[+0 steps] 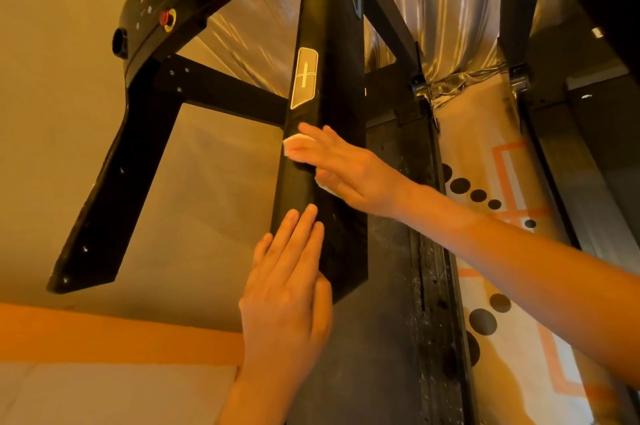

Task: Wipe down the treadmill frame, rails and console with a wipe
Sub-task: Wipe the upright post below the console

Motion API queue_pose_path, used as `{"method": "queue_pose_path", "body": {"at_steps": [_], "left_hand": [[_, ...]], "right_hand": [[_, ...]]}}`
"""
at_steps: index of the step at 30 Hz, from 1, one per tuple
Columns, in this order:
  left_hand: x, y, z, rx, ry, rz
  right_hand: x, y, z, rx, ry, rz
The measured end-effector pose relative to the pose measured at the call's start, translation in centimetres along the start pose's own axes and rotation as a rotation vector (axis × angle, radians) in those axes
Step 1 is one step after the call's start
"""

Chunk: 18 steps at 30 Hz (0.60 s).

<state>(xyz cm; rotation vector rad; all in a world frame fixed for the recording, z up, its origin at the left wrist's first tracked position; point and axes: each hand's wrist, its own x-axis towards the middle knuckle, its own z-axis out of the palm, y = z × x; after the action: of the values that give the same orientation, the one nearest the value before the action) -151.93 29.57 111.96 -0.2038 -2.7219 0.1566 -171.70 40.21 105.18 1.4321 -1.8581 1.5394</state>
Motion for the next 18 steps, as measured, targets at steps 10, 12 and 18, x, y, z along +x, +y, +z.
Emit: {"method": "queue_pose_path", "body": {"at_steps": [10, 12, 18], "left_hand": [[0.0, 0.1, -0.1, -0.041, 0.025, -0.003], [0.1, 0.1, -0.1, -0.027, 0.021, 0.001], [0.0, 0.1, -0.2, -0.036, 0.025, 0.002]], "right_hand": [[7.5, -1.9, -1.9, -0.279, -0.402, -0.151], [5.7, -1.4, -1.9, -0.231, -0.278, -0.166], [-2.7, 1.5, 0.4, -0.051, -0.055, -0.006]]}}
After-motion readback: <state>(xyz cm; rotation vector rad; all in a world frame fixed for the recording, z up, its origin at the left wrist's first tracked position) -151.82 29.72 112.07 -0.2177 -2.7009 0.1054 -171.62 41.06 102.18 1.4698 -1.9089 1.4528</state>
